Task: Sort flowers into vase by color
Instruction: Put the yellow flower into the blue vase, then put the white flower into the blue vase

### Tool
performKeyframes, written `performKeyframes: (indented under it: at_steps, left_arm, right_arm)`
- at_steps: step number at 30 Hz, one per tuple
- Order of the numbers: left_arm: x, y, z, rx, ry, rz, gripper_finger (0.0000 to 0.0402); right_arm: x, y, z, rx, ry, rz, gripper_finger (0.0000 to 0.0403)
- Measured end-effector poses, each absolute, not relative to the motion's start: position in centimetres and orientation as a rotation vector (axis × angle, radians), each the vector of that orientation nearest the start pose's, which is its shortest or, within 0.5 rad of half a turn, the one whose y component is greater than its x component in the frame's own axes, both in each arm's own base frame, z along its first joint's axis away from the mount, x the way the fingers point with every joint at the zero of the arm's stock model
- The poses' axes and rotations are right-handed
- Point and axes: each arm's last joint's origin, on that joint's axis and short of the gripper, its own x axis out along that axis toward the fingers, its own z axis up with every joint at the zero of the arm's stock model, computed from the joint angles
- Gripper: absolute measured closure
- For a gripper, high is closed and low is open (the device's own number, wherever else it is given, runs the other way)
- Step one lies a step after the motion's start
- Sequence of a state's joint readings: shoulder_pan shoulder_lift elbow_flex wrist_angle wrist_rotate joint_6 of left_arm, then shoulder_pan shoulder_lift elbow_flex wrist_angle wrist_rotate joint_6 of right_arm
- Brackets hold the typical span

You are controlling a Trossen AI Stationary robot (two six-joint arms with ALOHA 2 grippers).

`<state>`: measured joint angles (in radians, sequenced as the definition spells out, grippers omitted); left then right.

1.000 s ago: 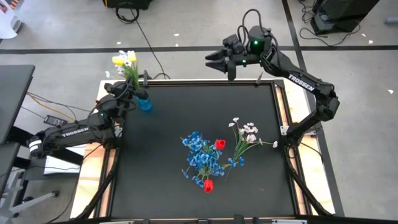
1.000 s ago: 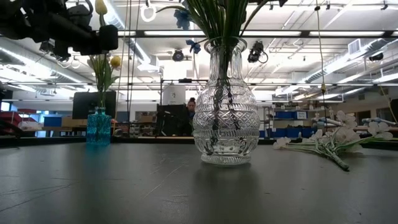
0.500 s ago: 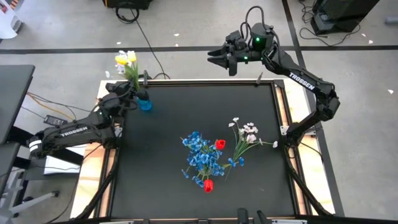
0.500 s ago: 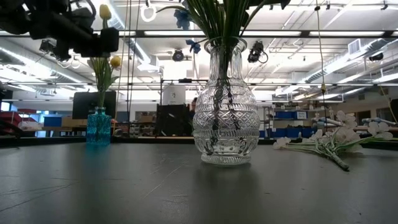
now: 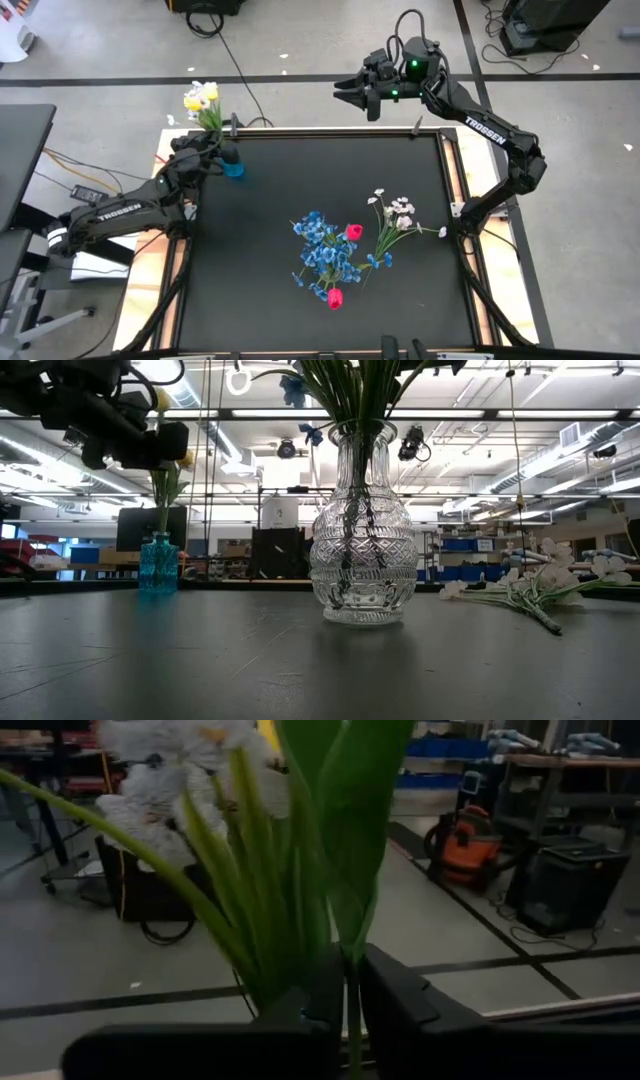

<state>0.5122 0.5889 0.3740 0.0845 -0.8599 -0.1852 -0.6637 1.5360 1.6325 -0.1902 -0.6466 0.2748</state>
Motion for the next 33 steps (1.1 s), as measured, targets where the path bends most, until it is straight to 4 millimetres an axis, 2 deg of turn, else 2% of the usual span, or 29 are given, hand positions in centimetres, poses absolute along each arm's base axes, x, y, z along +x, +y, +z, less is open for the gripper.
performKeyframes:
  at_steps: [6, 12, 18, 22, 27, 33]
  left_arm:
    - [10.9, 8.8, 24.5, -0.183, -0.034, 1.392, 0.0302]
    - [11.2, 8.8, 24.5, -0.221, -0.036, 1.289, 0.0206]
    - [11.4, 8.7, 24.5, -0.251, -0.019, 1.205, 0.0120]
    - [11.5, 8.4, 26.1, -0.255, 0.019, 1.131, 0.0105]
    - [11.3, 7.4, 29.1, -0.180, 0.139, 1.066, 0.0104]
    - [10.7, 6.1, 32.2, -0.184, 0.161, 0.993, 0.0104]
  right_arm:
    - [27.9, -19.5, 44.2, 0.348, 0.075, -0.025, 0.0199]
    - [27.8, -19.5, 44.1, 0.398, 0.082, -0.036, 0.0199]
    - [27.5, -19.6, 42.4, 0.559, 0.211, -0.178, 0.0199]
    - [26.8, -19.3, 40.5, 0.689, 0.394, -0.268, 0.0199]
    - [25.3, -18.3, 38.1, 0.880, 0.660, -0.421, 0.0199]
    - [23.8, -16.2, 36.2, 0.944, 0.974, -0.574, 0.0205]
